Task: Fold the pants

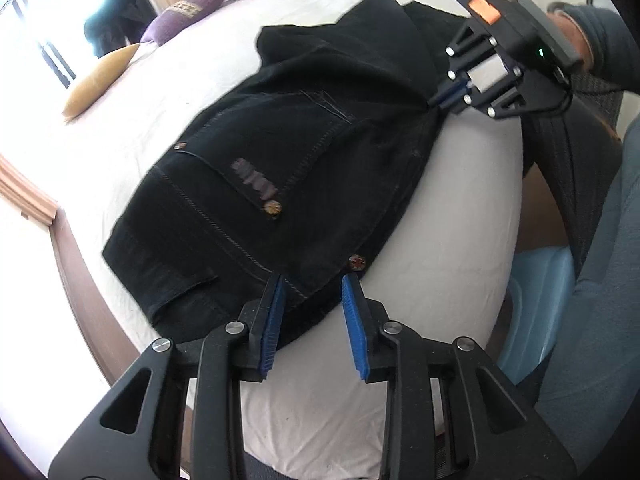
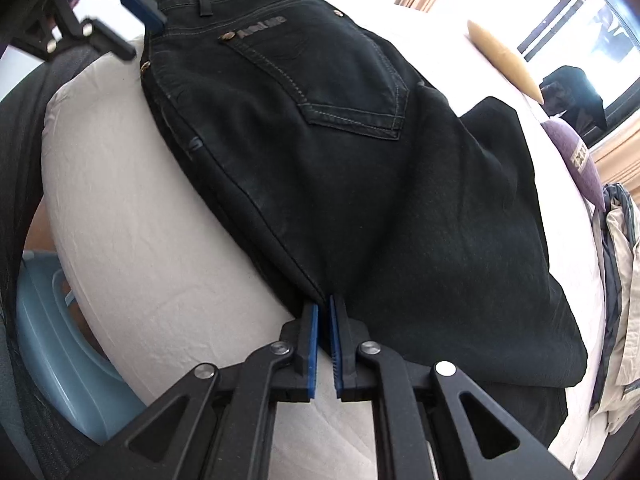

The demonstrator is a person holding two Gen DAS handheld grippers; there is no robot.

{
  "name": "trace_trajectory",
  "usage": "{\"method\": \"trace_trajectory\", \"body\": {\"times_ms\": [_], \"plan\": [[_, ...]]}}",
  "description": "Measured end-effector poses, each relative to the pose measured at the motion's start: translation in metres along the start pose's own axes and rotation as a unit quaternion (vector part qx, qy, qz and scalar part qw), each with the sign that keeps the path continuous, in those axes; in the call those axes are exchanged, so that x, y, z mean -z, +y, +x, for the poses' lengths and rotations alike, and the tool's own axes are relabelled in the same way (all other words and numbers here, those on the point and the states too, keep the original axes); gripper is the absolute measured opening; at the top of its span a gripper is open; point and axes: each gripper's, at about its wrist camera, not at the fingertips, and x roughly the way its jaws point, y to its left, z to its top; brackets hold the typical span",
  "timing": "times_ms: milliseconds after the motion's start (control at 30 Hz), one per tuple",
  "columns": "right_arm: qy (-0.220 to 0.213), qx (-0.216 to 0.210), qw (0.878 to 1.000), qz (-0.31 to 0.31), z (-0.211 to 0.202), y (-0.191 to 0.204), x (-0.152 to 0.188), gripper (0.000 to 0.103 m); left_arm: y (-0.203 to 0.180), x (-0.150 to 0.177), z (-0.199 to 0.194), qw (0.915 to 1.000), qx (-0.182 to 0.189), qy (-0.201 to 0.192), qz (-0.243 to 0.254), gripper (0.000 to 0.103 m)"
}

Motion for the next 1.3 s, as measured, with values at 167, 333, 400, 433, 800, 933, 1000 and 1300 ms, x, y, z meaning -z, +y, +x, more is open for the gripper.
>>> {"method": "trace_trajectory", "body": {"times_ms": [167,333,400,433,800,933,1000,1300], "plan": [[-0.003,0.006,1.000,0.006,0.002,0.000,-0.002,0.008,0.006,-0.046,-0.010,0.9957,0.022,-0.067,-0.060,0.028],[-0.010,0.005,0.999,0.035,-0.001,0.000,0.003,0.012,-0.010,-0.074,0.064,0.9945,0.046,-0.028,-0.089,0.028],[-0.015,0.010,0.998,0.058,-0.005,-0.005,0.007,0.033,-0.013,-0.065,0.093,0.9955,0.036,0.001,-0.088,0.028],[-0.018,0.010,0.997,0.076,-0.009,-0.010,0.011,0.039,-0.011,-0.061,0.091,0.9947,0.039,-0.012,-0.094,0.028],[-0.152,-0.072,0.829,0.533,-0.056,-0.194,0.155,0.051,-0.025,-0.145,0.081,0.9937,0.054,-0.025,-0.095,0.028],[-0.207,-0.122,0.700,0.673,-0.040,-0.247,0.210,0.051,-0.032,-0.161,0.123,0.9924,0.054,0.021,-0.109,0.028],[-0.200,-0.126,0.667,0.706,-0.023,-0.262,0.222,0.051,-0.027,-0.164,0.131,0.9898,0.062,0.021,-0.127,0.028],[-0.189,-0.166,0.586,0.770,0.028,-0.299,0.238,0.018,-0.022,-0.168,0.137,0.9879,0.069,0.017,-0.137,0.028]]}}
